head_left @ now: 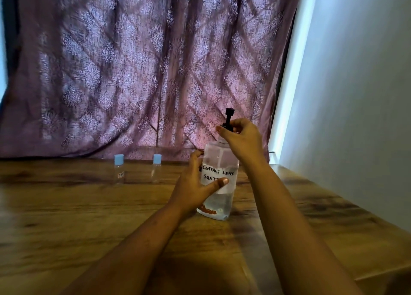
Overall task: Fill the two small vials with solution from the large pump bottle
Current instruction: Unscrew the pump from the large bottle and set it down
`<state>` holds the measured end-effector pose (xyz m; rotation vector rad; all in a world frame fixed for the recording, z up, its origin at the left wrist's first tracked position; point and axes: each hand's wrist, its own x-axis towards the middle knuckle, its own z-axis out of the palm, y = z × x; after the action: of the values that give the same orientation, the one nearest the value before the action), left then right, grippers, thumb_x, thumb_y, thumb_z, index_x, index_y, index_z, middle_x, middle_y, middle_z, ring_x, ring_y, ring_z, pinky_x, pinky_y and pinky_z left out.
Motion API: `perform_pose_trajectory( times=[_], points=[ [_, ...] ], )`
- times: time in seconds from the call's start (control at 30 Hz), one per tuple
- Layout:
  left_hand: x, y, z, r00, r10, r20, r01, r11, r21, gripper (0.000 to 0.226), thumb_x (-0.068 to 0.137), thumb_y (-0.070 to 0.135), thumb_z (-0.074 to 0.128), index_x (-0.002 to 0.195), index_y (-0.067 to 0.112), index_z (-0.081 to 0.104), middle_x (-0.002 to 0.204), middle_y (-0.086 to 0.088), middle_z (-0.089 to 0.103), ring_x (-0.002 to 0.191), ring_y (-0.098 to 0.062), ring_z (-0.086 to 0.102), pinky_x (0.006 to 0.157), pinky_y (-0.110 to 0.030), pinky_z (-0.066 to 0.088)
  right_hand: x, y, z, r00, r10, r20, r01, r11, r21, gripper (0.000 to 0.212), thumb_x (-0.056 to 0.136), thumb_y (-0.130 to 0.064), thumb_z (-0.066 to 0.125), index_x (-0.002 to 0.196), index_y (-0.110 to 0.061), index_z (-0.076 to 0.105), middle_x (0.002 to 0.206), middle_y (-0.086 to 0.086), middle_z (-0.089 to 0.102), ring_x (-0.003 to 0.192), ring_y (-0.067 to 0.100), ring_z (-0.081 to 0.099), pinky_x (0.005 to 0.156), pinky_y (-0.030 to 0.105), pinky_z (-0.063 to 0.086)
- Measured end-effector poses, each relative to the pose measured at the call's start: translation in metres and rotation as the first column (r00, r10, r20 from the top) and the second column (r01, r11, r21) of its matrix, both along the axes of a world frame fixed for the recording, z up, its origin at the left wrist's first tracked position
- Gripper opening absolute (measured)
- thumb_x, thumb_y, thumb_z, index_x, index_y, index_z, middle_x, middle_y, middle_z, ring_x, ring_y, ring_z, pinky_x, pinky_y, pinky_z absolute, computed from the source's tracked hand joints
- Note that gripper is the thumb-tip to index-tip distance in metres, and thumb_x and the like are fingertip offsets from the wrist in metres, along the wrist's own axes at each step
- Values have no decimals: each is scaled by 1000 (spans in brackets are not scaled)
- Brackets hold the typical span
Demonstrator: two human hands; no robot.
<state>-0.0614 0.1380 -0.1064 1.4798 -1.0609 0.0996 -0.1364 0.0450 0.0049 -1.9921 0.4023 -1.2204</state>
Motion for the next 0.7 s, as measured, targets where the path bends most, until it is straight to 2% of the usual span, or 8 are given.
perform_pose_trajectory(
  times=[0.1, 0.2, 0.27, 0.33, 0.47, 0.6, 0.7],
  points=[
    [0, -1, -1, 1000, -3, -10, 3, 1000, -6, 76, 65, 60, 74, 124, 46, 28, 122, 15, 54, 106, -10, 63, 86, -44, 58, -4, 2, 2, 995, 98, 18, -99, 994, 55, 30, 88, -22, 60, 115, -9, 60, 104, 1, 66, 99, 18, 61, 89, 35, 48],
    [1, -1, -1, 1000, 0, -13, 0, 1000, -1, 83, 60, 67, 69, 129, 42, 28, 122, 16, 54, 105, -10, 63, 86, -43, 59, -8, 5, 3, 988, 150, 37, -153, 983, 98, 31, 92, -24, 53, 121, -13, 55, 92, -10, 62, 86, 8, 60, 78, 28, 45],
    [1, -1, -2, 1000, 4, -12, -4, 1000, 5, 85, 60, 68, 69, 130, 41, 28, 123, 15, 55, 105, -10, 64, 86, -44, 58, -5, 6, 1, 994, 100, 36, -102, 993, 60, 40, 88, -36, 59, 121, -15, 54, 100, -8, 63, 89, 9, 59, 84, 31, 46],
    [0, 0, -3, 1000, 7, -19, -7, 1000, 4, 85, 61, 67, 69, 130, 41, 29, 126, 13, 57, 104, -10, 65, 86, -44, 58, -1, 5, -2, 1000, 9, 12, -9, 1000, 1, 44, 79, -45, 67, 112, -16, 58, 103, -4, 63, 96, 15, 59, 92, 41, 47],
    [1, -2, -5, 999, 24, -26, -24, 1000, 2, 89, 60, 70, 70, 133, 39, 30, 127, 9, 60, 106, -12, 65, 86, -45, 58, 1, 5, -2, 999, -36, -10, 35, 999, -22, 34, 75, -38, 73, 100, -16, 64, 91, -3, 64, 91, 18, 61, 91, 47, 48],
    [4, -3, -6, 998, 33, -48, -33, 999, -5, 86, 60, 72, 70, 132, 43, 31, 125, 8, 62, 106, -15, 66, 84, -48, 58, -2, 6, 8, 999, 43, 11, -43, 999, -10, 32, 83, -26, 67, 110, -10, 64, 108, 5, 68, 99, 20, 61, 96, 43, 47],
    [3, -4, -6, 998, 57, -40, -57, 998, 0, 81, 63, 67, 70, 130, 47, 29, 124, 7, 64, 104, -14, 66, 83, -46, 59, -11, 8, 27, 987, 113, 111, -115, 993, 12, 28, 88, -18, 62, 114, -9, 62, 111, 4, 66, 96, 15, 59, 91, 31, 46]
  ],
)
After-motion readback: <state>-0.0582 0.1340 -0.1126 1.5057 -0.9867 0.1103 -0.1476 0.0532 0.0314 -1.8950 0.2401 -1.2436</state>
